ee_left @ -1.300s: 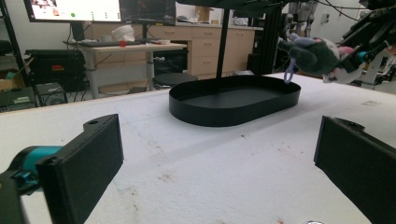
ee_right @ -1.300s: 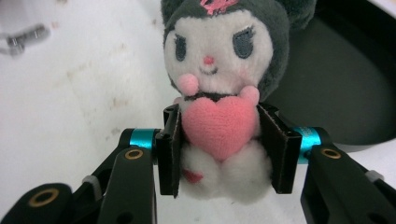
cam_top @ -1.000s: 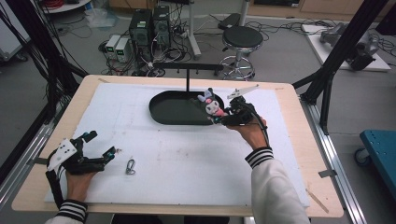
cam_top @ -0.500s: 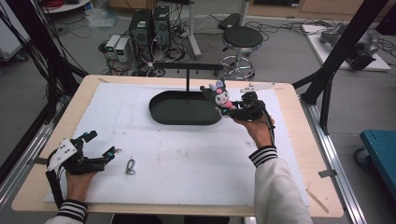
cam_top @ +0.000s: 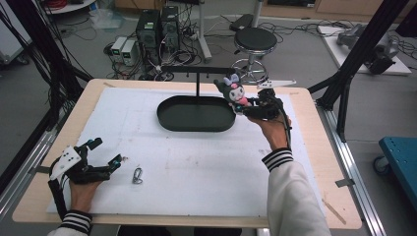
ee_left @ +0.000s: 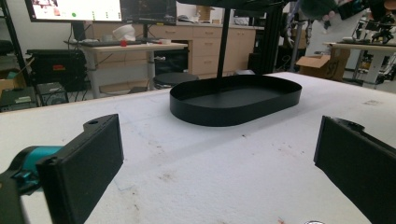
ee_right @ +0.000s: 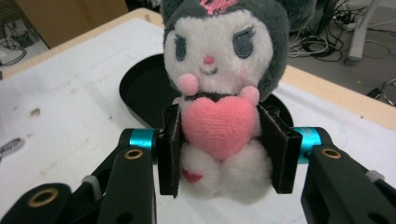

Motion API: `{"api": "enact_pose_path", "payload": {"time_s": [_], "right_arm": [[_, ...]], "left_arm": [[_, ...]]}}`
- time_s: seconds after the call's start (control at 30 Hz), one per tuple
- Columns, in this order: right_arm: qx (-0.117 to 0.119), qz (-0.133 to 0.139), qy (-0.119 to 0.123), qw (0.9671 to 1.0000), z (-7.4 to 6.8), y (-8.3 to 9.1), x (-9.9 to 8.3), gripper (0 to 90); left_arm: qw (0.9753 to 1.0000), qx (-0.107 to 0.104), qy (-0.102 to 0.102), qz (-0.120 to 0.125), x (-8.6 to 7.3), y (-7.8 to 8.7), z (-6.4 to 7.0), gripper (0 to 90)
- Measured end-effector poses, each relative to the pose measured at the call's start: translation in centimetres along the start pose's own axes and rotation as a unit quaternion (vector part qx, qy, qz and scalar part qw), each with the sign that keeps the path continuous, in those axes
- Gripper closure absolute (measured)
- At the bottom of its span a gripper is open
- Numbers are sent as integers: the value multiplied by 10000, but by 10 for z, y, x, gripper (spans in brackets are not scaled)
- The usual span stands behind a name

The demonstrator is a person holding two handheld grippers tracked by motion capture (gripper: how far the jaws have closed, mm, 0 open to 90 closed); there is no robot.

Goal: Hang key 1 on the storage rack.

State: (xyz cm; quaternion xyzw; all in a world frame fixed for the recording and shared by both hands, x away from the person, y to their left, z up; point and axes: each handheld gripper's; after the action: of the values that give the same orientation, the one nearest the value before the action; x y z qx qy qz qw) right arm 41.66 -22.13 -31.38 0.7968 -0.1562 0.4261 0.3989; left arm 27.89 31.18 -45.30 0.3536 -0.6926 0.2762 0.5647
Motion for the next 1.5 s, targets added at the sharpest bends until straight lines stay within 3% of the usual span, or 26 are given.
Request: {"api": "enact_pose_path", "payload": {"time_s": [0.17,0.6,1.5], "right_arm": [[-87,96,-48,9999,-1,1,11,554],[-270,31,-128,9995,0,-4,27,554],[-283,326,-474,9979,15,-12,41,553]], "left_arm": [[10000,0,-2,-3,0,0,0,18],[10000,-6,-1,-3,0,0,-1,18],[10000,2,-7,-9,0,0,-1,18]]}}
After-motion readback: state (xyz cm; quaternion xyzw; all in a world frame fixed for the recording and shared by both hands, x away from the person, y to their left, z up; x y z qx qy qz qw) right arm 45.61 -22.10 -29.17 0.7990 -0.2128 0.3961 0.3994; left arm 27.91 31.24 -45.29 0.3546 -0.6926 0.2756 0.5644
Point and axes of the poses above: each handheld gripper's, and its own axes: y roughly backward along the jaws, x roughly out of its top, z roughly to its right, and after that the axes turned 14 degrees about -y, right-handed
